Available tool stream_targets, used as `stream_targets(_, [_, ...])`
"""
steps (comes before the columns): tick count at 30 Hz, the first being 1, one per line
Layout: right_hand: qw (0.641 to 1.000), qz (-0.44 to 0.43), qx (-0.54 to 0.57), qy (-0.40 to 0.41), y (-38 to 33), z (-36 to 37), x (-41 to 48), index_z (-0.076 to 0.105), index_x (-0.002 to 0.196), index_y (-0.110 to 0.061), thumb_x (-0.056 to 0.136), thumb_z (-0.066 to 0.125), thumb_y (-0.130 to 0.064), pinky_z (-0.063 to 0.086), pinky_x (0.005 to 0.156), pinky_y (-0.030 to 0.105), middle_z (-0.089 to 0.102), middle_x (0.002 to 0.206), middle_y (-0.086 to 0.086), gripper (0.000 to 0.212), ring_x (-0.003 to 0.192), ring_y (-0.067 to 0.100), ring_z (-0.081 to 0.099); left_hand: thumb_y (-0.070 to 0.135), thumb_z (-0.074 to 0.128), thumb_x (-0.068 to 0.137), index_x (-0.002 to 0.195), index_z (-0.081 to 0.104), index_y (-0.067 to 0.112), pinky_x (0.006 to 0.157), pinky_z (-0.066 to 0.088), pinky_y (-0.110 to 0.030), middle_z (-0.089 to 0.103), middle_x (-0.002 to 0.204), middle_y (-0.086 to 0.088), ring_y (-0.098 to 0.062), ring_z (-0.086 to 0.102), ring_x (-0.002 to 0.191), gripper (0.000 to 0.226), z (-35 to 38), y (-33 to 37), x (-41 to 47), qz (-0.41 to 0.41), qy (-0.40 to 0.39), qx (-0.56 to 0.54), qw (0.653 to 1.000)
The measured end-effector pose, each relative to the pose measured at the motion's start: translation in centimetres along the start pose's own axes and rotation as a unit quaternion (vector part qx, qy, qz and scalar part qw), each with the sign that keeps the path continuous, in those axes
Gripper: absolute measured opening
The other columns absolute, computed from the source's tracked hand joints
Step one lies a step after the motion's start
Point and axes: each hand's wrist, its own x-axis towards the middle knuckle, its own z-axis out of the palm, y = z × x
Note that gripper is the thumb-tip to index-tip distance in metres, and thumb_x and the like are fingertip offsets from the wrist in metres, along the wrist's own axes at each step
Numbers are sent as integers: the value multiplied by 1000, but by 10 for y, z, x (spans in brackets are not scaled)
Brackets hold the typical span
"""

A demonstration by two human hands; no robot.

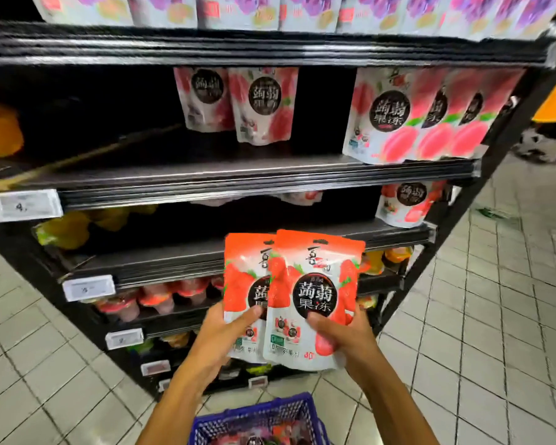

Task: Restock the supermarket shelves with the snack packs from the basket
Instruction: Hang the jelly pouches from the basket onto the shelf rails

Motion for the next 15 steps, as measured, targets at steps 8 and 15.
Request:
stream_targets(8, [998, -32, 1, 51, -19, -22, -13, 74, 102, -14, 46, 97, -34, 59, 77, 47, 74, 102, 18, 64, 93, 36, 72, 40, 70, 79, 108, 69, 21, 73, 55, -25, 76, 102, 0, -13, 72, 93, 35, 12, 17, 15, 31, -31, -19, 999])
stream_targets(15, [997, -8, -3, 82, -29, -52, -11, 65, 116, -9, 60, 91, -28, 57, 85, 54, 74, 107, 15, 65, 97, 36, 71, 47, 74, 72, 104, 71, 21, 69, 57, -27, 76, 101, -4, -18, 73, 92, 42, 36, 11, 34, 22, -33, -27, 999])
